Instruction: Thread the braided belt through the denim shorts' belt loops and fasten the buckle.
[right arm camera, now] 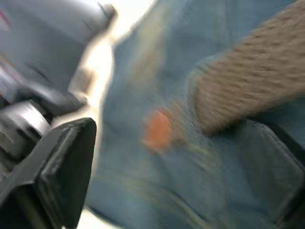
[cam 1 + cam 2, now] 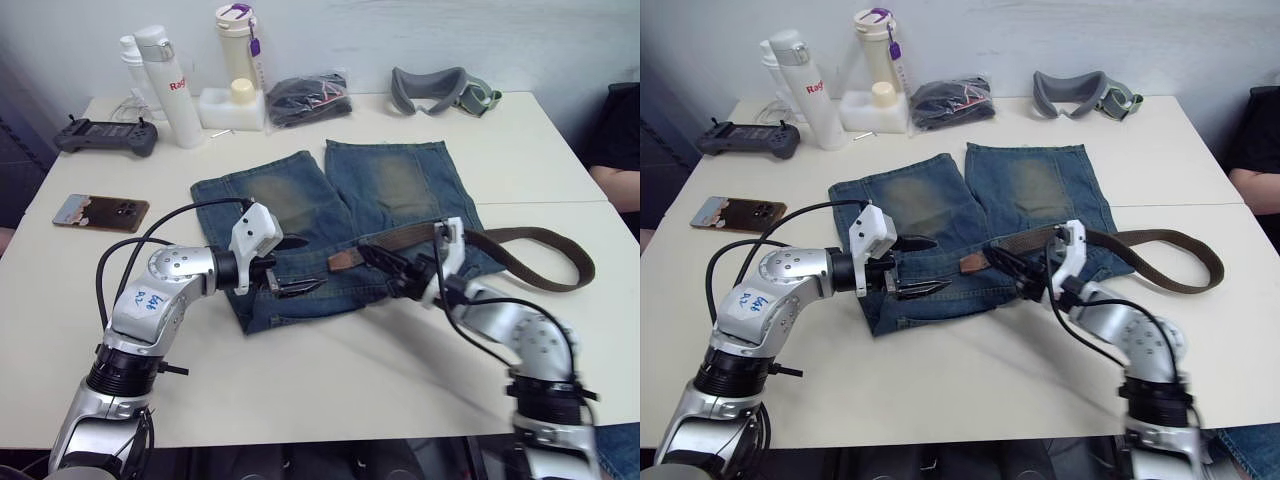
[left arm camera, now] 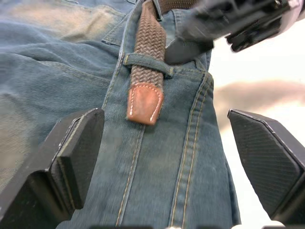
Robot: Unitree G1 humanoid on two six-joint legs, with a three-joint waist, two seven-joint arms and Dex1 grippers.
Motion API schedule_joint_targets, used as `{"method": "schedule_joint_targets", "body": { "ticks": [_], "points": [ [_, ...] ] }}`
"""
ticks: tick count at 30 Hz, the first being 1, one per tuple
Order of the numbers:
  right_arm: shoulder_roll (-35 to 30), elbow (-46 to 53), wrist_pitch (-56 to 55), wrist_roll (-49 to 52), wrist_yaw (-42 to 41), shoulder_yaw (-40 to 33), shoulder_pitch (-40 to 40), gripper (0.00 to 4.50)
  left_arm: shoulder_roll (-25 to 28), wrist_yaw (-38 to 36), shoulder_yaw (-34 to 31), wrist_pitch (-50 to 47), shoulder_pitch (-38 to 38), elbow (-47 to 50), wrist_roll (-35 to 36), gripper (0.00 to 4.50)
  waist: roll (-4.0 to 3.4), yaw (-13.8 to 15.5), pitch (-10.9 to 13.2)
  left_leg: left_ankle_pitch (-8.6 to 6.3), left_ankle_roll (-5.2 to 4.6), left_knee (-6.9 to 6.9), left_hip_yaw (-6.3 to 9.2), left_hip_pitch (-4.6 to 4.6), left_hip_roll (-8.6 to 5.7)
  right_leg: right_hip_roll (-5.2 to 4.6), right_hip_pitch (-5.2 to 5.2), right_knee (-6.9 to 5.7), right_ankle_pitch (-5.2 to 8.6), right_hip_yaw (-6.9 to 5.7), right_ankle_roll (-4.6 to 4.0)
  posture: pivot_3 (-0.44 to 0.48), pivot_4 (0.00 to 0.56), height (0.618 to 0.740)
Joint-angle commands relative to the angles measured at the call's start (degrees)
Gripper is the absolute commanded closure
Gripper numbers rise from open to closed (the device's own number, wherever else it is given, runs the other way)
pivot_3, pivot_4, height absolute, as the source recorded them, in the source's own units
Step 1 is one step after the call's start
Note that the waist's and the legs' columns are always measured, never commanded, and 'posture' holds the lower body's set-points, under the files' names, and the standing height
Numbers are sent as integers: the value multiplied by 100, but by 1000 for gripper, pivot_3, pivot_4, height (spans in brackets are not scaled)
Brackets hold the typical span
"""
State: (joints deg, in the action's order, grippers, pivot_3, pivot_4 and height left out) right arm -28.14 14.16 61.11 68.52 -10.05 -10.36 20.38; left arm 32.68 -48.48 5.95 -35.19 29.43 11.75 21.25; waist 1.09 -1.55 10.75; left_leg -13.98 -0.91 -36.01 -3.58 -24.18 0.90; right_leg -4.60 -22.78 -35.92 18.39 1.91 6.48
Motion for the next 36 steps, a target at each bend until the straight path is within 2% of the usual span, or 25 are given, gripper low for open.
{"method": "schedule_joint_targets", "body": {
  "ticks": [1, 5, 8, 14, 17, 20, 22, 26, 36],
  "points": [
    [-856, 736, -130, -620, -995, 343, -23, 37, -99, 20, 116, 586, 174, -178, -289, 0, 0, 2, 0, 0, 0, -2, 2, 1, 1, 1, 1, 0, 0, 1, -1, 0, 150, 735],
    [-1712, 721, -956, -1829, -1888, 701, 72, 37, -515, 385, 418, 1396, 486, -830, -913, 0, 3, 19, -1, -1, -2, -5, 5, 1, -1, 3, 7, 3, 1, 2, -2, 0, 150, 735],
    [-2006, 569, -1466, -2603, -2217, 962, 156, 37, -352, 660, 1184, 3070, 725, -1618, -2330, 0, 4, 21, -2, -1, -5, -10, 1, -1, -5, 6, 6, 4, 0, -4, 1, 0, 150, 735],
    [-1899, 301, -1703, -3149, -2265, 802, 86, 37, -185, 960, 1345, 4879, 1040, -2550, -3180, 0, 5, 12, -1, -2, -6, -9, -13, -1, 0, 10, -2, 1, -1, -9, 2, 0, 150, 735],
    [-1836, 203, -1763, -3378, -2186, 722, 57, 37, -186, 1356, 1359, 5588, 1246, -2970, -3590, 0, 5, 28, -1, -2, -7, -12, -12, 0, 0, 7, -1, -4, -1, -10, 3, 0, 150, 735],
    [-1755, 114, -1761, -3502, -2165, 690, 126, 37, -326, 1601, 1369, 6070, 1349, -3209, -3759, 0, 5, 47, -1, -3, -9, -16, -13, -1, -2, 5, 0, -6, -3, -11, 5, 0, 150, 735],
    [-1721, 90, -1765, -3587, -2174, 693, 136, 37, -453, 1506, 1379, 6115, 1301, -3265, -3637, 0, 5, 70, -1, -3, -9, -17, -13, -1, -2, 5, 0, -6, -3, -14, 6, 0, 150, 735],
    [-1638, 41, -1664, -3694, -2077, 633, 153, 37, -579, 1787, 1418, 6425, 1325, -3458, -3929, 0, 5, 138, -1, -3, -10, -21, -18, 0, -2, 9, 0, -10, -4, -22, 7, 0, 150, 735],
    [-1543, -11, -1510, -3875, -1856, 429, 174, 37, -578, 2226, 1655, 7201, 1426, -3752, -4717, 0, 4, 151, -1, -3, -10, -24, -18, 0, -2, 9, 0, -14, -4, -23, 8, 0, 150, 735]
  ]
}}
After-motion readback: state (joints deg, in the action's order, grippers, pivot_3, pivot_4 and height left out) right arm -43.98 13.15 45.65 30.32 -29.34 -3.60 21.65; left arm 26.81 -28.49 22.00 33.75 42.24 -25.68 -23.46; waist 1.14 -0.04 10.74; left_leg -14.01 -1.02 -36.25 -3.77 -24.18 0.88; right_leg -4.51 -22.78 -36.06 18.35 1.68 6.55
